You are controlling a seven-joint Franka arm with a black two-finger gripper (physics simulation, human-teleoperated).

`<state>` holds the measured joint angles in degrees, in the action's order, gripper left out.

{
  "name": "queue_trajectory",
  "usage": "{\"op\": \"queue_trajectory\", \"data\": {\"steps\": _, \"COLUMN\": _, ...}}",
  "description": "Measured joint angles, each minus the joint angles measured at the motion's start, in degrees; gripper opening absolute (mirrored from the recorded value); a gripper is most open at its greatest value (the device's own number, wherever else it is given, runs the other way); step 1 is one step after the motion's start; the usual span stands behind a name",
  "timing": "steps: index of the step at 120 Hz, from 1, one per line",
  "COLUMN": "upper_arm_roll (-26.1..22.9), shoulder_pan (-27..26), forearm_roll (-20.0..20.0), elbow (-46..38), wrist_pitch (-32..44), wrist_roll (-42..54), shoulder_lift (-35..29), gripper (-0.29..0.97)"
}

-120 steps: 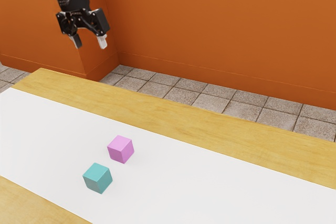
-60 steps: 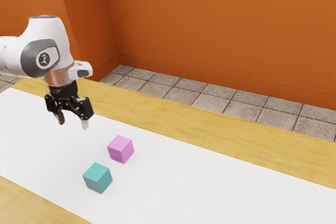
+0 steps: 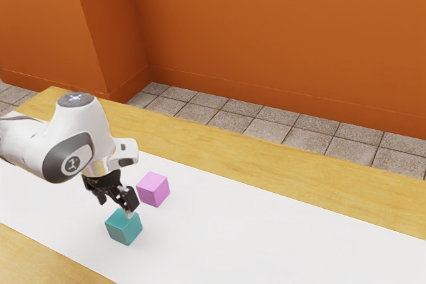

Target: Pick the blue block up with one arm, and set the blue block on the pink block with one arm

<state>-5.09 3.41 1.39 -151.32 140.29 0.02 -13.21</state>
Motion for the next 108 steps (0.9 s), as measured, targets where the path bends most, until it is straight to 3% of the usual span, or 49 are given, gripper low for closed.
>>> {"op": "queue_trajectory", "data": {"steps": 89, "upper_arm_roll": -0.64, "shoulder_pan": 0.18, "forearm_roll": -0.43, "elbow": -1.62, "wrist_pitch": 6.61, "wrist_roll": -1.89, "shoulder_lift": 7.21, "gripper": 0.67}}
{"op": "queue_trajectory", "data": {"steps": 108, "upper_arm_roll": -0.62, "shoulder_pan": 0.24, "forearm_roll": -0.83, "elbow": -1.52, "wrist_pitch": 7.82, "wrist_roll": -2.33, "shoulder_lift": 8.47, "gripper": 0.53}}
